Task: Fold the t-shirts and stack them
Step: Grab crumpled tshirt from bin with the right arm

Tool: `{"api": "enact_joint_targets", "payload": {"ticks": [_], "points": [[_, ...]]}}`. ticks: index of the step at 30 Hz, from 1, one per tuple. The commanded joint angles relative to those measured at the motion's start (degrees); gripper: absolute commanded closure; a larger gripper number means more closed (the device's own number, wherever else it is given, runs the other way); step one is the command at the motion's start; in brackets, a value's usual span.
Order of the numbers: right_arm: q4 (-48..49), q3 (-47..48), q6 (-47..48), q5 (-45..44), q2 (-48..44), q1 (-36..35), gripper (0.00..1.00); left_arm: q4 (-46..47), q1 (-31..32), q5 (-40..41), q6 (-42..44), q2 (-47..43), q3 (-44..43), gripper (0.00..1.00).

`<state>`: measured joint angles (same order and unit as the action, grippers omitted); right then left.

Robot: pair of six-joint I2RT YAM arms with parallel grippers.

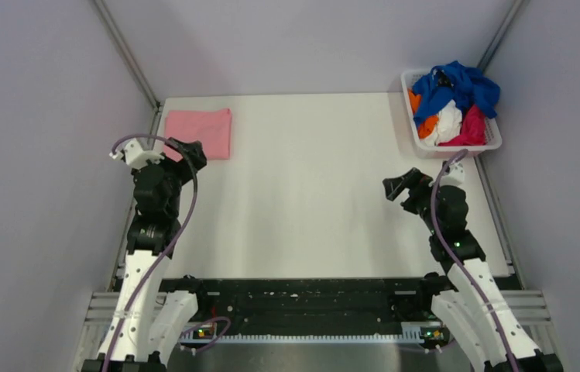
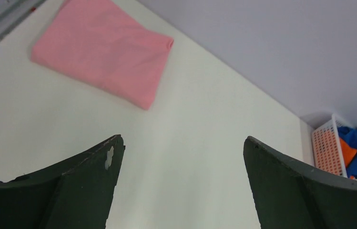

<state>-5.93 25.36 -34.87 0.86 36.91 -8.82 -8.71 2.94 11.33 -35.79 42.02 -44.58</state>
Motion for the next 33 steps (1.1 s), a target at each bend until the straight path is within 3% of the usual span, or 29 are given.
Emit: {"api": "enact_joint_targets", "payload": {"ticks": [1,6,18,26,33], "points": [[3.1,10.92,3.28,-4.9,9.92,0.06,0.01,-2.63,-0.04,-5.83,-0.12,2.16,-2.23,0.01],[-0.32,27.53,10.39,-11.05,26.92,1.26,0.01,-2.73,-0.04,-2.2,-0.16,3.53,-2.85,0.01],[-5.46,67.63,15.05,-7.18,68.92,14.86,0.05,-1.14,-0.04,1.23,-1.19,4.37,0.32,0.01],[-0.81,91.03,15.73,-8.26,87.94,17.6,0.06,4.0,-0.04,-2.8,0.74,5.26,1.9,0.01],[7.31,102.37,16.94,-8.0,99.45,17.61,0.06,13.01,-0.04,-10.12,-0.91,7.6,3.79,0.01]]}}
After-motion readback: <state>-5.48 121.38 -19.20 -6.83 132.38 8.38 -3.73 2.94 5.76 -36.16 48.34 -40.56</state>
